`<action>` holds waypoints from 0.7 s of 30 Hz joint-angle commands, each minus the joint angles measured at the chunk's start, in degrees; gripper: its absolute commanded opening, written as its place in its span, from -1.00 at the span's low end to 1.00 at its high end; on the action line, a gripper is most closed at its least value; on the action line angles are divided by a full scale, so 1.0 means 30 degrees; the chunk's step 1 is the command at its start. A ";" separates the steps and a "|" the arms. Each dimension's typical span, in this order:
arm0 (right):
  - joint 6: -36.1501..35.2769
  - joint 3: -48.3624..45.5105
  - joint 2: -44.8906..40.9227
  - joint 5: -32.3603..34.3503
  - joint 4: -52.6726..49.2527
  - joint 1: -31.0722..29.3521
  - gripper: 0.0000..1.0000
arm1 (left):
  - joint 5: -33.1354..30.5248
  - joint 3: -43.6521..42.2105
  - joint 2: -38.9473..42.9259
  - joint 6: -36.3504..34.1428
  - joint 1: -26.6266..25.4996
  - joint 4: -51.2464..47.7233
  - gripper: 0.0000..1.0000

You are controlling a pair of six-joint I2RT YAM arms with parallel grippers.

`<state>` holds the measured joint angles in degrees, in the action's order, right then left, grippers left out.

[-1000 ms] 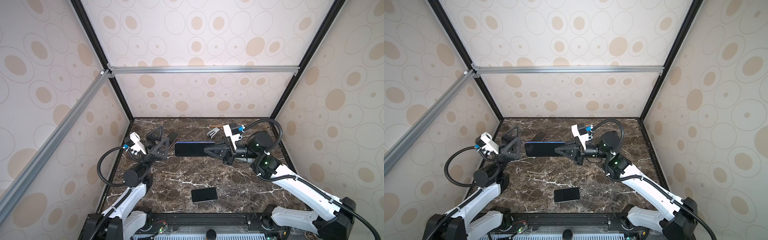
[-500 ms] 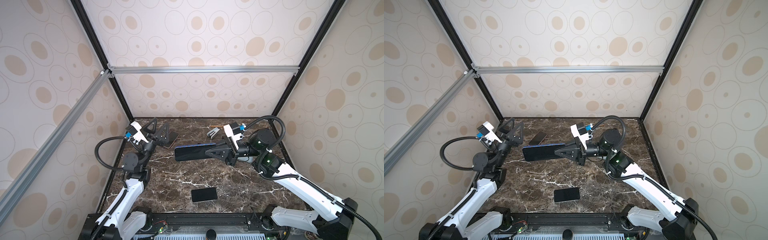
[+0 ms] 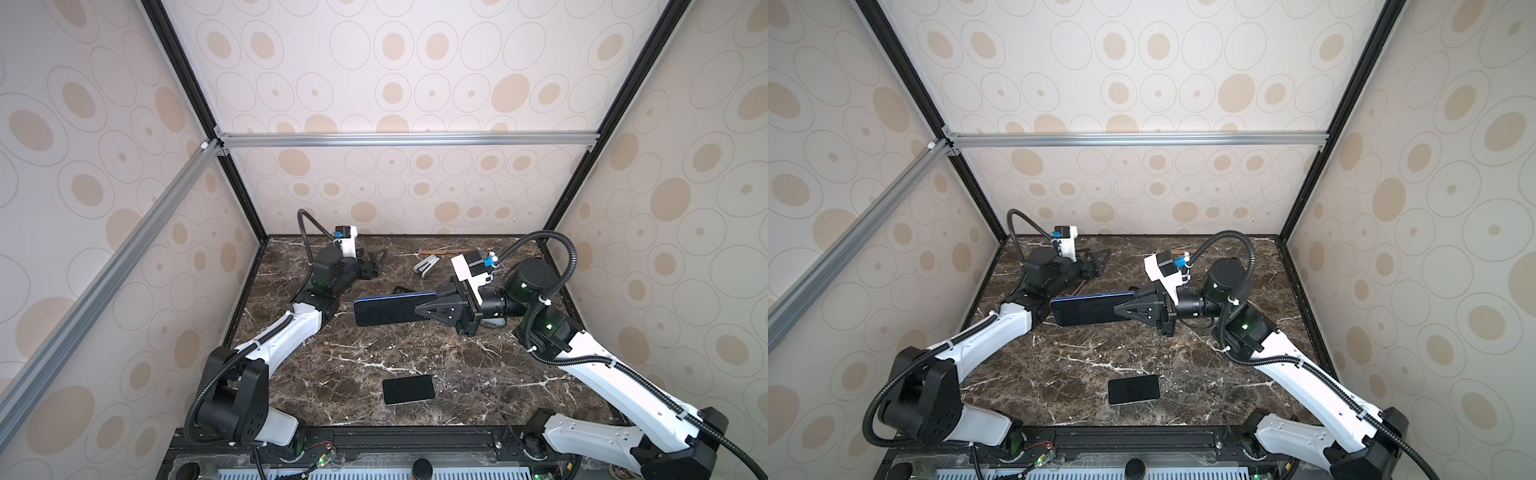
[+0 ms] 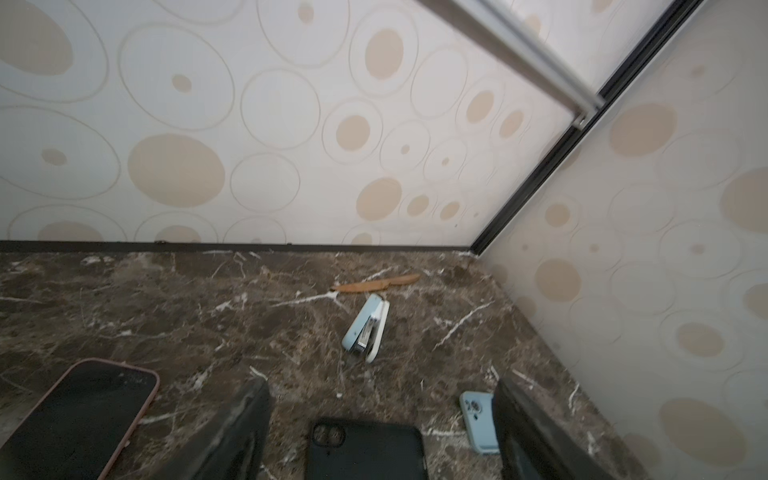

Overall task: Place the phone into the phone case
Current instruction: 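Release the phone with the left gripper and draw it back, then lower the left gripper onto the black phone case while the right gripper holds the phone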

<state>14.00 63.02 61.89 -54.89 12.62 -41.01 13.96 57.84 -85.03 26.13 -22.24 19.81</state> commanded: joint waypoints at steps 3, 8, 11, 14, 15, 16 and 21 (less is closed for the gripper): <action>-0.0305 0.0660 -0.0526 0.0105 0.0438 0.0065 -1.00 | -0.3026 0.2464 -0.2454 -0.2183 -0.0831 -0.4723 0.66; -0.0013 0.0826 -0.0438 0.0090 0.0264 0.0067 -1.00 | -0.3777 0.3823 -0.4776 -0.2181 -0.0995 -0.5658 0.65; 0.0514 0.0816 -0.0309 0.0017 0.0582 0.0076 -1.00 | -0.3744 0.4693 -0.5992 -0.2169 -0.1094 -0.6069 0.65; 0.0750 0.0741 -0.0384 0.0180 0.0676 0.0060 -1.00 | -0.3625 0.5328 -0.7023 -0.2235 -0.1189 -0.6190 0.65; 0.0804 0.0734 -0.0385 0.0276 0.0653 0.0070 -1.00 | -0.3612 0.5561 -0.7325 -0.2278 -0.1227 -0.6292 0.64; 0.0840 0.0783 -0.0385 0.0374 0.0589 0.0077 -1.00 | -0.3554 0.5831 -0.7641 -0.2331 -0.1228 -0.6451 0.64; 0.0987 0.0775 -0.0444 0.0610 0.0495 0.0058 -1.00 | -0.3479 0.6997 -0.8743 -0.2920 -0.1375 -0.7317 0.51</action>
<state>16.21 63.11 61.60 -53.60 11.33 -41.01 3.92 75.57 -110.24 19.81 -25.87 0.49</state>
